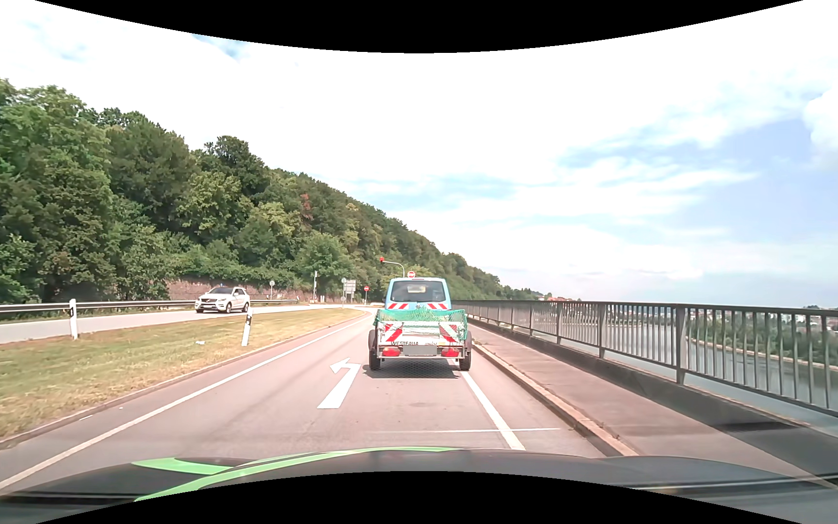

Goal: Follow the waypoints while adhering to traffic rules and regulations

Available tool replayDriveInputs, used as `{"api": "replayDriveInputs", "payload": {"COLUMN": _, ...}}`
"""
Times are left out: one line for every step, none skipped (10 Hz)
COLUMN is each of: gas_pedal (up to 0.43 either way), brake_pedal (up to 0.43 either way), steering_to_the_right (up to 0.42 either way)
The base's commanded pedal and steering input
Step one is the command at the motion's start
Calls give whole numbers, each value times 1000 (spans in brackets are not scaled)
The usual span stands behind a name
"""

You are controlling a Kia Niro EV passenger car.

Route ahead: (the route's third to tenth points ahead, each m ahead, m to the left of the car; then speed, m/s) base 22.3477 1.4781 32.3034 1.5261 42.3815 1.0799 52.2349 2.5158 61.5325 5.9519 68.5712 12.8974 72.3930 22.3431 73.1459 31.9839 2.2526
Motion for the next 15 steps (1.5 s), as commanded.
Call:
{"api": "replayDriveInputs", "payload": {"gas_pedal": 47, "brake_pedal": 0, "steering_to_the_right": 3}}
{"api": "replayDriveInputs", "payload": {"gas_pedal": 47, "brake_pedal": 0, "steering_to_the_right": 3}}
{"api": "replayDriveInputs", "payload": {"gas_pedal": 47, "brake_pedal": 0, "steering_to_the_right": 3}}
{"api": "replayDriveInputs", "payload": {"gas_pedal": 47, "brake_pedal": 0, "steering_to_the_right": 1}}
{"api": "replayDriveInputs", "payload": {"gas_pedal": 47, "brake_pedal": 0, "steering_to_the_right": -1}}
{"api": "replayDriveInputs", "payload": {"gas_pedal": 47, "brake_pedal": 0, "steering_to_the_right": -1}}
{"api": "replayDriveInputs", "payload": {"gas_pedal": 47, "brake_pedal": 0, "steering_to_the_right": -1}}
{"api": "replayDriveInputs", "payload": {"gas_pedal": 47, "brake_pedal": 0, "steering_to_the_right": -1}}
{"api": "replayDriveInputs", "payload": {"gas_pedal": 39, "brake_pedal": 0, "steering_to_the_right": -1}}
{"api": "replayDriveInputs", "payload": {"gas_pedal": 0, "brake_pedal": 0, "steering_to_the_right": 0}}
{"api": "replayDriveInputs", "payload": {"gas_pedal": 0, "brake_pedal": 0, "steering_to_the_right": 0}}
{"api": "replayDriveInputs", "payload": {"gas_pedal": 0, "brake_pedal": 0, "steering_to_the_right": 0}}
{"api": "replayDriveInputs", "payload": {"gas_pedal": 0, "brake_pedal": 0, "steering_to_the_right": -1}}
{"api": "replayDriveInputs", "payload": {"gas_pedal": 0, "brake_pedal": 0, "steering_to_the_right": -1}}
{"api": "replayDriveInputs", "payload": {"gas_pedal": 0, "brake_pedal": 0, "steering_to_the_right": -1}}
